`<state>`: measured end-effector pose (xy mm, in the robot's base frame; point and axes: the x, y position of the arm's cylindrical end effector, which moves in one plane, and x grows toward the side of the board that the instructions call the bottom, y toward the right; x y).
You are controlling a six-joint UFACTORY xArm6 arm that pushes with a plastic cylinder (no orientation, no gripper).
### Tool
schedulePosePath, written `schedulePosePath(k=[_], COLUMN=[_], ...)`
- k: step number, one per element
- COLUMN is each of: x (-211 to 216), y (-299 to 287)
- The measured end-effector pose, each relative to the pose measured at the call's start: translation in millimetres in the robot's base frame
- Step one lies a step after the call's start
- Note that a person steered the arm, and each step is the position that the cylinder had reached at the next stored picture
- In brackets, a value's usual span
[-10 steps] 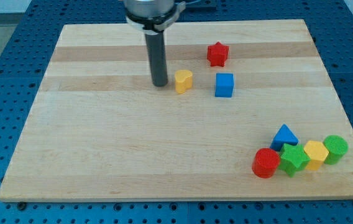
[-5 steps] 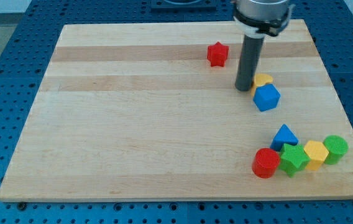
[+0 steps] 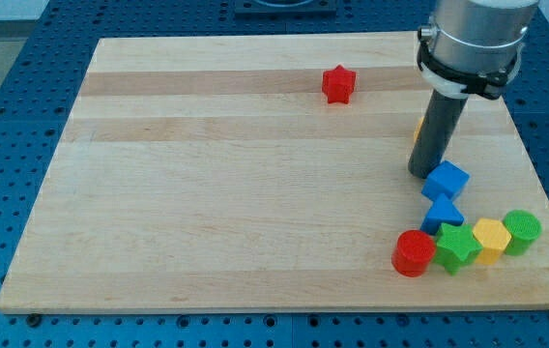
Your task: Slide the blue cube top of the yellow hexagon
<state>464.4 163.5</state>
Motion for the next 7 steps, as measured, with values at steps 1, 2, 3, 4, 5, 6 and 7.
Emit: schedulePosePath(k=[1,2,3,4,5,6,7], x=[2,7,13,19,21,30,33], y=[11,22,25,25,26,31,32])
